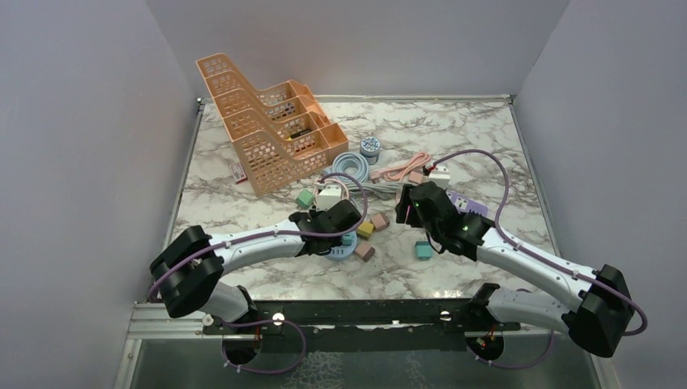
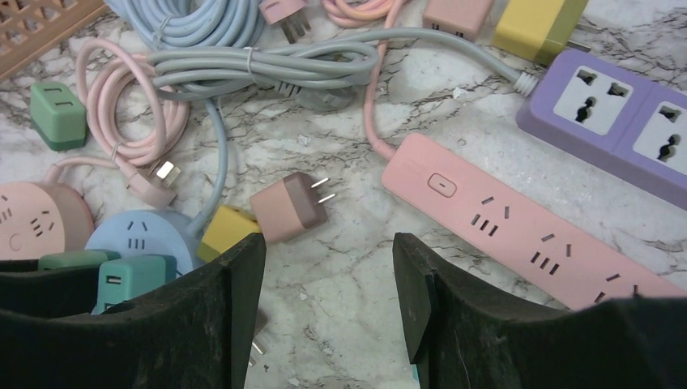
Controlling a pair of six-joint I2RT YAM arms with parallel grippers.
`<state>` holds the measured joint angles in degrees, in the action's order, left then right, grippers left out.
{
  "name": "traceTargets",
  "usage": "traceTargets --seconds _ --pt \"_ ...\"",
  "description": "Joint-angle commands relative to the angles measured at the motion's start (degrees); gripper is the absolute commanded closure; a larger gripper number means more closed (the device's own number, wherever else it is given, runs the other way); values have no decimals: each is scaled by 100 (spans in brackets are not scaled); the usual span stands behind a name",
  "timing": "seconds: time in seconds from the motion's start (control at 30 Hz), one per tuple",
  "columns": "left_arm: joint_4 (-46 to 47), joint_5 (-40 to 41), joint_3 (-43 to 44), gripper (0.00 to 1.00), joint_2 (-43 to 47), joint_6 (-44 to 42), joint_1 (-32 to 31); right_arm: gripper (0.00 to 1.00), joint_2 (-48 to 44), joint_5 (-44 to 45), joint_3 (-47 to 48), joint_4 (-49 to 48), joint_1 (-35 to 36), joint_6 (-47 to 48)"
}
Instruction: Insert the plug
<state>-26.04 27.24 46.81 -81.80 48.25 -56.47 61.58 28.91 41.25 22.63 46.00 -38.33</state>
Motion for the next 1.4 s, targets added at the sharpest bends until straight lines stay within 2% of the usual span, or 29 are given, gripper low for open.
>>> traceTargets --seconds 0.0,0.03,0.13,0.37,0.6,0.7,0.9,1.17,1.37 --pt "-205 -667 -54 78 41 -28 -156 41 -87 -526 69 -221 -43 206" --pt "-259 -592 -11 71 106 26 -150 41 -72 -571 80 -224 -41 215" --pt "-450 -428 164 57 305 144 -28 41 -8 -607 176 -157 -47 207" --pt "-693 -438 622 38 595 -41 252 41 245 -743 360 -26 -38 248" --pt "-702 -578 751 36 1025 -202 735 39 1079 -1351 645 -79 -54 299" --pt "-707 -742 759 35 1156 -313 1007 37 1736 -1688 992 78 -126 360" --pt "-612 -1078 839 31 1278 -527 1457 33 3060 -1696 1822 700 -267 199" --pt "-239 -1509 636 28 1386 -563 1647 33 3550 -1406 2205 1009 -267 291" --pt "-96 -1589 536 27 1399 -568 1687 35 3786 -1735 2148 843 -267 889"
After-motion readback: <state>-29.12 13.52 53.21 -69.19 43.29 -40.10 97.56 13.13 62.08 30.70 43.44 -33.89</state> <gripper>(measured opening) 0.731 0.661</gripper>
